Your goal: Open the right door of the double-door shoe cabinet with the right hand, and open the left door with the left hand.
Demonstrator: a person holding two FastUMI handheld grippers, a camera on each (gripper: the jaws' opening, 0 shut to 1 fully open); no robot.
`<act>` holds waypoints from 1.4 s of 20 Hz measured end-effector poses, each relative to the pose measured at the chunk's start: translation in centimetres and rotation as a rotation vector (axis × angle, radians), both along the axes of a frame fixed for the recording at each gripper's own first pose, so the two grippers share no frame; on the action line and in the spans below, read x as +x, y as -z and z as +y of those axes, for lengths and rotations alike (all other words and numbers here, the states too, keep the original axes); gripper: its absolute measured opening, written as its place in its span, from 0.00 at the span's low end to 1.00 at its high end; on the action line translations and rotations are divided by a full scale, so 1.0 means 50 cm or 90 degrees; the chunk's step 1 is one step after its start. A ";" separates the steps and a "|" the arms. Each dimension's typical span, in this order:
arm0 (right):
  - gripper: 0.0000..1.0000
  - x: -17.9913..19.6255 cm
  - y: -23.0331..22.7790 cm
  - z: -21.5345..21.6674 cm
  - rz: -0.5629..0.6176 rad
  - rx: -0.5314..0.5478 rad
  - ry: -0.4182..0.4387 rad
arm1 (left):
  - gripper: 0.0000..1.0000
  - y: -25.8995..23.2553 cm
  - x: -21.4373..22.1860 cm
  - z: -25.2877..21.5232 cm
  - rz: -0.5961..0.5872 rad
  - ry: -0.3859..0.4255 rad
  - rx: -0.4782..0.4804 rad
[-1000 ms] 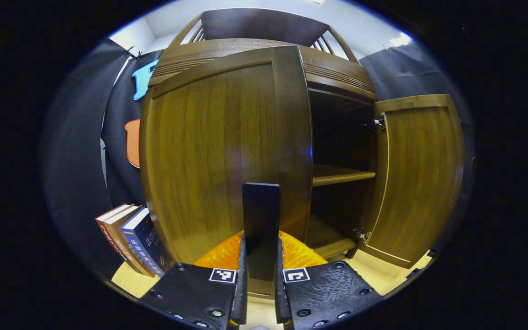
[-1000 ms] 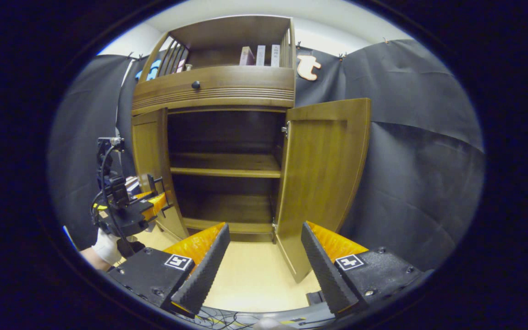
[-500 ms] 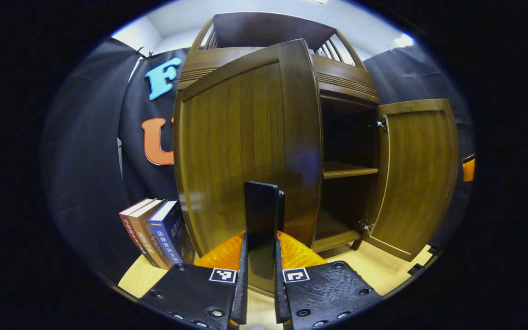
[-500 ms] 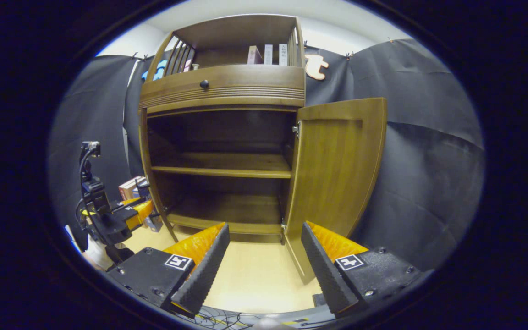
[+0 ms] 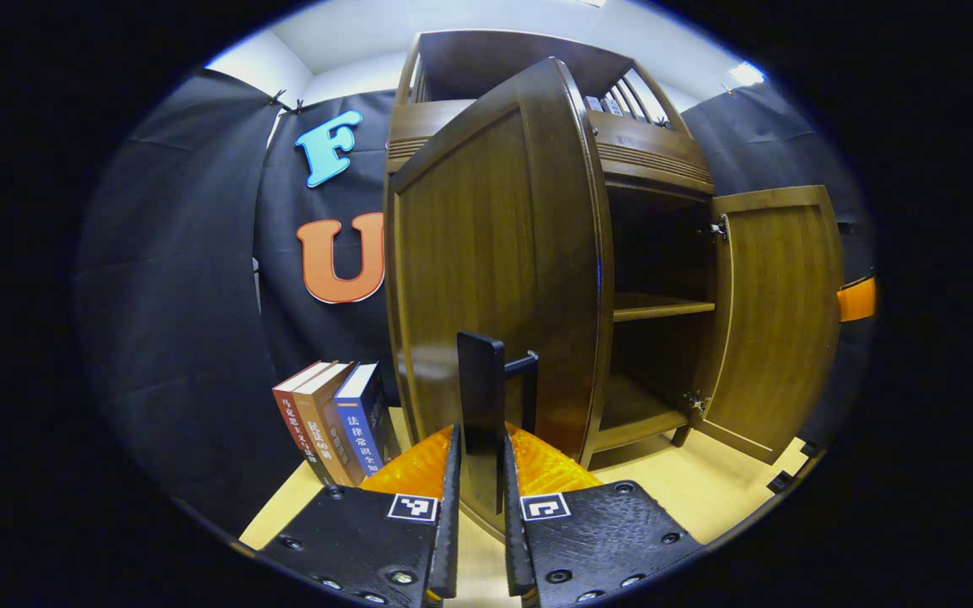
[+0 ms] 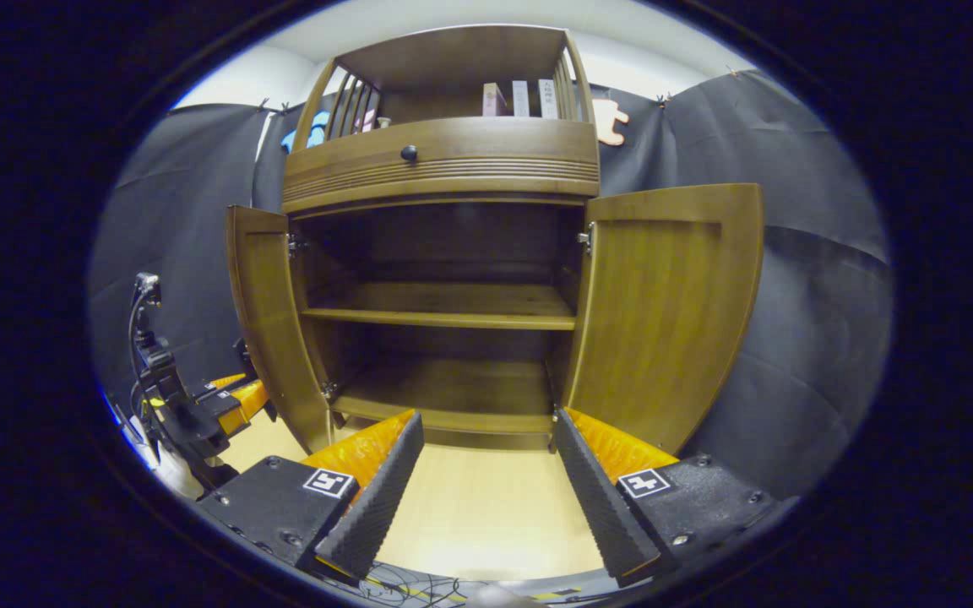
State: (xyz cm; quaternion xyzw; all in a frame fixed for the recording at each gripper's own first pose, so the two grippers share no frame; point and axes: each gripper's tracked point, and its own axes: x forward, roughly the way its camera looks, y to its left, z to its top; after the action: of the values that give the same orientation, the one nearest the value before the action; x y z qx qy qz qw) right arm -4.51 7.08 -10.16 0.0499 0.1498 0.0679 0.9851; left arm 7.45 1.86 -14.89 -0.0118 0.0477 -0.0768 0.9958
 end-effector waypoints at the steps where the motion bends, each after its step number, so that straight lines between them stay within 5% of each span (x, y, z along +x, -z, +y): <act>1: 0.99 0.002 0.004 0.007 0.002 0.002 -0.004 | 0.21 0.002 -0.001 0.013 0.002 -0.011 0.003; 4: 0.99 0.003 0.006 0.024 0.003 0.007 -0.015 | 0.21 0.003 0.014 0.056 -0.003 -0.055 0.013; 6: 0.99 0.007 0.004 0.032 0.003 0.009 -0.019 | 0.07 -0.001 -0.009 0.086 -0.003 -0.074 0.014; 9: 0.99 0.010 0.007 0.041 0.003 0.011 -0.023 | 0.00 0.003 0.002 0.121 -0.007 -0.080 0.009; 28: 1.00 -0.016 -0.001 0.080 0.010 -0.001 -0.061 | 0.00 0.015 0.019 0.259 0.002 0.111 -0.048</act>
State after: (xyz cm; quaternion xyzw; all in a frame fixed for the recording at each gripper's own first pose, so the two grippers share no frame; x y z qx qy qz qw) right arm -5.29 11.10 -10.12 0.0427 0.1600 0.1142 0.9796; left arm 8.38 14.82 -15.62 -0.0449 0.0469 -0.1646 0.9842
